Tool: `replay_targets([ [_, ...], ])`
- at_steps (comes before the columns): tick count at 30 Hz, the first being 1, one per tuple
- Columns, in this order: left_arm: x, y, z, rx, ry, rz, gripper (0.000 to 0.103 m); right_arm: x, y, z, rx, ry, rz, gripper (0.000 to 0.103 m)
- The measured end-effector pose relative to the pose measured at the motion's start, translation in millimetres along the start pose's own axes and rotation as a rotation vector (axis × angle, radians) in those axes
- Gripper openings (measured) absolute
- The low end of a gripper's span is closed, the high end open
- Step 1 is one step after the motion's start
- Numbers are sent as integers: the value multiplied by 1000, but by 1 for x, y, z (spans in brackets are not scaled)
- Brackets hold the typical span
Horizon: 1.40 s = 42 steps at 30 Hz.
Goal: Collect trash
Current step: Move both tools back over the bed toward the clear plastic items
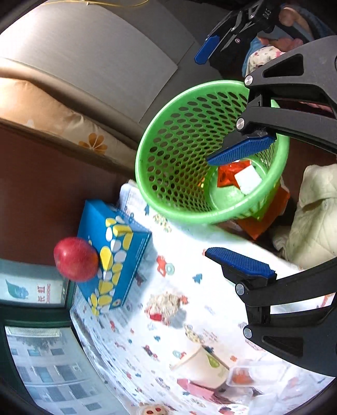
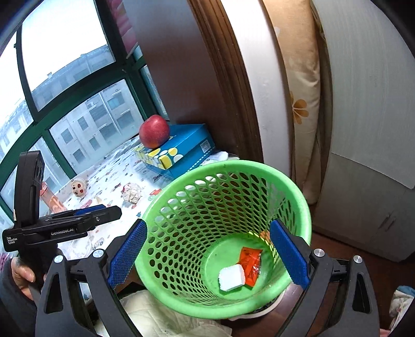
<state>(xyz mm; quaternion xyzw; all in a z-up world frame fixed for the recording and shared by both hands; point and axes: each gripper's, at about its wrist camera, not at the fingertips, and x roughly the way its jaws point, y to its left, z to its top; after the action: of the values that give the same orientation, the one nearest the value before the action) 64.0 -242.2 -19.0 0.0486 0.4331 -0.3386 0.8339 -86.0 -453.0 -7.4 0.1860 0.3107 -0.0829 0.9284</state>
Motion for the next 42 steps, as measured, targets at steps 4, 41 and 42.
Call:
replay_targets([
  [4,-19,37,-5,-45,-27,79,68,10,24,3,-38,15,35,92],
  [41,-76,254,-134,-361,71,432,83,87,192,-15,-263,180,275,92],
  [42,-74,255,-134,-362,74,431,83,88,193,-15,-265,183,275,92],
])
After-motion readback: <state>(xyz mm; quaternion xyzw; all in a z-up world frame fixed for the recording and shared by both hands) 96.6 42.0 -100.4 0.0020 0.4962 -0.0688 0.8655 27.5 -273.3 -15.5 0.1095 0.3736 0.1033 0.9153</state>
